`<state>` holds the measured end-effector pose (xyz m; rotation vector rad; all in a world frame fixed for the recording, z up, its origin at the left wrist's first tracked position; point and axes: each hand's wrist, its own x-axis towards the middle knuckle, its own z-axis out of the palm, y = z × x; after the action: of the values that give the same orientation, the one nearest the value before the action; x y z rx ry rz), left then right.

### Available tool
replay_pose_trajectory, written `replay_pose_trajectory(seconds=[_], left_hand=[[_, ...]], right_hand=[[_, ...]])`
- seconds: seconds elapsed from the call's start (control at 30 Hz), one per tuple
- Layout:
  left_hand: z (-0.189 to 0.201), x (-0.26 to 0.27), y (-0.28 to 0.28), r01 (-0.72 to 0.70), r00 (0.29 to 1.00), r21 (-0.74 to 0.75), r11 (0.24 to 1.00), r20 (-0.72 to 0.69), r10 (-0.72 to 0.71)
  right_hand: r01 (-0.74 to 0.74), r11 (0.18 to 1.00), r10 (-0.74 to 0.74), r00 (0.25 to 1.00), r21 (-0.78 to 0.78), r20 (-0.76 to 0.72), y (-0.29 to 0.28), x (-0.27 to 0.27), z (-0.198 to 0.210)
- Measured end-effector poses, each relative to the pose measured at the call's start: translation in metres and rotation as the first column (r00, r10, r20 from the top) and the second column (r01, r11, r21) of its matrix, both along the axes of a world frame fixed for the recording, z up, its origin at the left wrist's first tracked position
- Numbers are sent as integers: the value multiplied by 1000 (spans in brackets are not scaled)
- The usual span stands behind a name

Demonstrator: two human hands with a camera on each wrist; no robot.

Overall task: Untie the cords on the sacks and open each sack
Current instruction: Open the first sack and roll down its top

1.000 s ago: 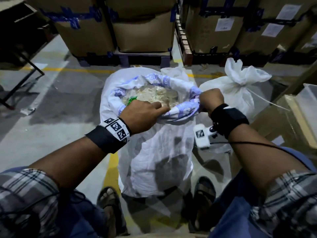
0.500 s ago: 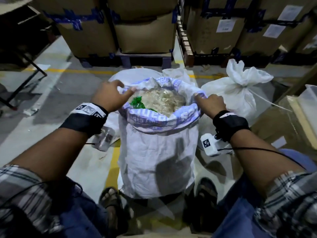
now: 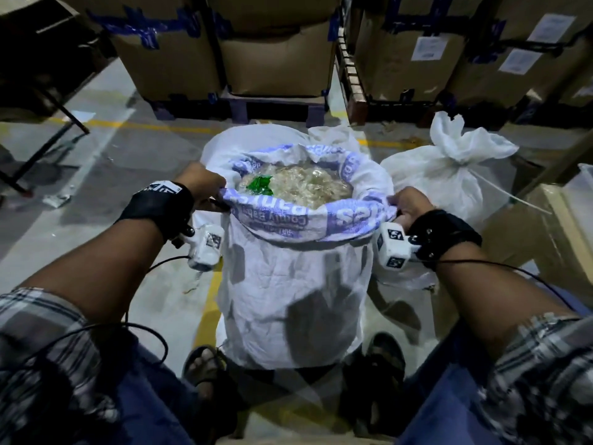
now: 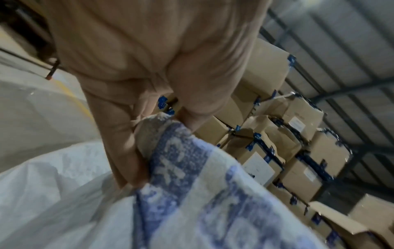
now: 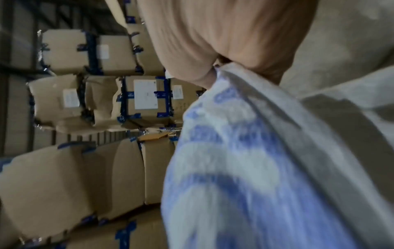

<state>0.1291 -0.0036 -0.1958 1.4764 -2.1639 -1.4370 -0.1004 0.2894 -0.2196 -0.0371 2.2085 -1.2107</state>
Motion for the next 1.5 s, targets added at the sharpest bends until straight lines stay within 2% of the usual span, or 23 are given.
replay_pose_trajectory(seconds=[0.07, 0.1, 0.13, 0.2, 0.27, 0.37, 0.43, 0.47, 0.5, 0.6, 0.7, 0.8, 0.83, 0.87, 0.9, 0.93, 0.97, 1.0, 1.07, 1.27, 1.37, 1.5], left_hand=[[3, -1, 2, -44, 997, 100, 994, -61, 50], [2, -1, 4, -52, 995, 137, 989, -81, 64], [1, -1, 6, -57, 995, 152, 987, -78, 69], [1, -2, 13, -35, 995, 125, 992, -85, 46], [2, -2, 17, -26, 996, 63, 998, -89, 32], [2, 1, 17, 17, 999, 21, 1000, -45, -16], [3, 4, 16, 62, 998, -2, 998, 30, -62], [4, 4, 16, 82, 995, -14, 997, 62, -81], [5, 4, 16, 94, 992, -21, 995, 81, -92], [4, 1, 12, 104, 992, -3, 995, 71, -103], [7, 3, 4, 64, 998, 17, 998, 3, -64], [18, 10, -10, 38, 999, 53, 998, -31, -36], [24, 14, -15, 43, 999, 60, 997, -36, -41], [30, 20, -21, 42, 999, 61, 997, -30, -40], [35, 24, -26, 47, 999, 64, 997, -16, -46], [40, 29, -31, 48, 999, 68, 997, -9, -48], [48, 50, -40, 8, 1000, 55, 998, -5, -8], [52, 55, -45, -2, 1000, 52, 999, -7, 3], [63, 73, -57, -54, 998, 47, 997, -12, 54], [93, 147, -105, -245, 959, -95, 965, -168, 227], [96, 184, -132, -339, 934, -202, 919, -188, 304], [83, 236, -176, -425, 903, -381, 821, -115, 415]], right_hand=[[-87, 984, 106, 988, 154, -117, -2, 4, 2], [-28, 985, 67, 972, 168, -227, -4, 3, 1], [30, 988, 24, 941, 154, -337, -5, 3, 0], [26, 972, 103, 843, 232, -527, -9, 12, 5], [-19, 905, 262, 813, 426, -520, -15, 18, 4], [-90, 769, 396, 845, 632, -361, -19, 20, 2], [-218, 654, 552, 792, 724, -261, -20, 19, 2], [-258, 627, 599, 763, 735, -242, -19, 17, 0], [-272, 648, 598, 760, 711, -255, -18, 17, 0], [-230, 751, 485, 829, 619, -279, -16, 15, 4], [-257, 778, 464, 850, 574, -248, -14, 14, 11], [-311, 786, 516, 806, 534, -290, -13, 15, 15], [-306, 821, 466, 846, 482, -257, -16, 18, 14], [-308, 896, 373, 913, 320, -167, -21, 23, 14], [-305, 946, 315, 946, 112, -79, -21, 25, 17], [-261, 965, 260, 964, -2, -59, -21, 32, 19], [-214, 969, 221, 974, -125, 46, -35, 44, 22], [-214, 963, 233, 967, -163, 103, -33, 49, 26], [-287, 934, 320, 937, -215, 138, -40, 61, 34], [-263, 852, 411, 872, -453, 267, -104, 122, 51], [-266, 784, 489, 821, -561, 293, -150, 163, 46], [-208, 761, 475, 824, -615, 309, -208, 213, 31]])
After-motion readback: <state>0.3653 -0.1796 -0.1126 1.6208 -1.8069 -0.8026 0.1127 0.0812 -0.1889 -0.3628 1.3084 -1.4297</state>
